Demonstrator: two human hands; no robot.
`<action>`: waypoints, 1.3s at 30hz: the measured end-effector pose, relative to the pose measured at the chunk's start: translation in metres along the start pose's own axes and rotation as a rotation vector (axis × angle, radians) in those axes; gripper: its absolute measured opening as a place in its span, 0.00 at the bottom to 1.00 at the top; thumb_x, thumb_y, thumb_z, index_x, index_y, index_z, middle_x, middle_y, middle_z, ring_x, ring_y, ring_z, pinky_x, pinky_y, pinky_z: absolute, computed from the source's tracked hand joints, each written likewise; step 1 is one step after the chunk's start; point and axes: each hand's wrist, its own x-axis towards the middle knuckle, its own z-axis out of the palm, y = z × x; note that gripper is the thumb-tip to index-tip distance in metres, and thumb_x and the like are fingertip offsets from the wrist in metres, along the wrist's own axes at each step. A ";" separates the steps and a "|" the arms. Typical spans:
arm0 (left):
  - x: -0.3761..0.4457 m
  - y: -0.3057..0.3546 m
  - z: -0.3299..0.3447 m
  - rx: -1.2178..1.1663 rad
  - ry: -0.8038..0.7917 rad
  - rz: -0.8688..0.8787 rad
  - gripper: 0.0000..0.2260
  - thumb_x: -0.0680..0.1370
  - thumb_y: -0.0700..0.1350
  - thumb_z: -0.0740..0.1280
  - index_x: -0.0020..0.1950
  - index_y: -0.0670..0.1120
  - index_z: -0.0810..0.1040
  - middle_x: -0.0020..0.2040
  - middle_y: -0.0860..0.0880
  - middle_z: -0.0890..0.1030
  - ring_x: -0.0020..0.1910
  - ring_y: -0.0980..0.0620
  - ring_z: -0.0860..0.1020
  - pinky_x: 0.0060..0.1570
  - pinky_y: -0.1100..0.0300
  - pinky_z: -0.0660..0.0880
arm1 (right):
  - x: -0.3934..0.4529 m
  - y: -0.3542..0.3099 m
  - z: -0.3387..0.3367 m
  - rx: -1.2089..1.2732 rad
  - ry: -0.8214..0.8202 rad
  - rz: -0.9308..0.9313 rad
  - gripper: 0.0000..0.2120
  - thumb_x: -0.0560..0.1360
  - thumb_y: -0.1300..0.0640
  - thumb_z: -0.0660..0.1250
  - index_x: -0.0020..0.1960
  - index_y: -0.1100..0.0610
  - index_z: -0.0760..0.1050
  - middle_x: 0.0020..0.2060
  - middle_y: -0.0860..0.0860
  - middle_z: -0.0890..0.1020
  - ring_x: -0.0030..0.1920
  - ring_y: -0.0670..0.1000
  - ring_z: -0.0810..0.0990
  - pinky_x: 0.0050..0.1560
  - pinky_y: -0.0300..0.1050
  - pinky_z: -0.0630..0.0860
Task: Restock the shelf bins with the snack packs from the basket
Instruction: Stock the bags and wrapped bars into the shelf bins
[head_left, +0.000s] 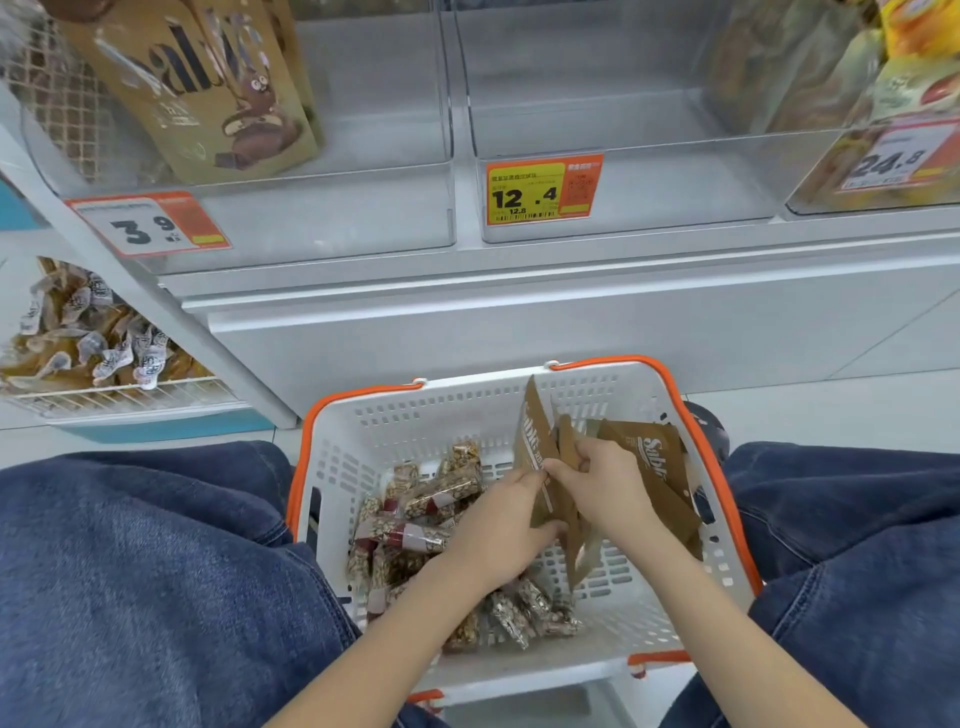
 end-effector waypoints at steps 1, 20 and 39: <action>0.000 -0.002 -0.001 -0.031 0.021 0.002 0.23 0.78 0.50 0.66 0.71 0.49 0.66 0.65 0.48 0.73 0.61 0.51 0.73 0.57 0.57 0.72 | 0.000 -0.003 0.000 0.032 -0.015 -0.015 0.22 0.75 0.51 0.68 0.31 0.58 0.61 0.26 0.52 0.67 0.28 0.49 0.64 0.29 0.42 0.59; 0.000 -0.006 0.003 -0.499 0.148 -0.137 0.08 0.73 0.40 0.68 0.51 0.47 0.81 0.44 0.51 0.83 0.43 0.54 0.81 0.47 0.57 0.79 | -0.005 -0.007 0.011 0.859 -0.334 0.273 0.16 0.82 0.50 0.57 0.46 0.62 0.72 0.41 0.65 0.78 0.44 0.61 0.80 0.48 0.52 0.81; -0.014 -0.058 -0.072 0.162 0.552 -0.189 0.13 0.78 0.57 0.61 0.47 0.50 0.80 0.38 0.53 0.81 0.37 0.52 0.78 0.38 0.56 0.76 | 0.090 0.044 0.011 -0.327 -0.406 -0.186 0.28 0.74 0.59 0.70 0.70 0.50 0.64 0.66 0.52 0.74 0.58 0.53 0.77 0.55 0.43 0.77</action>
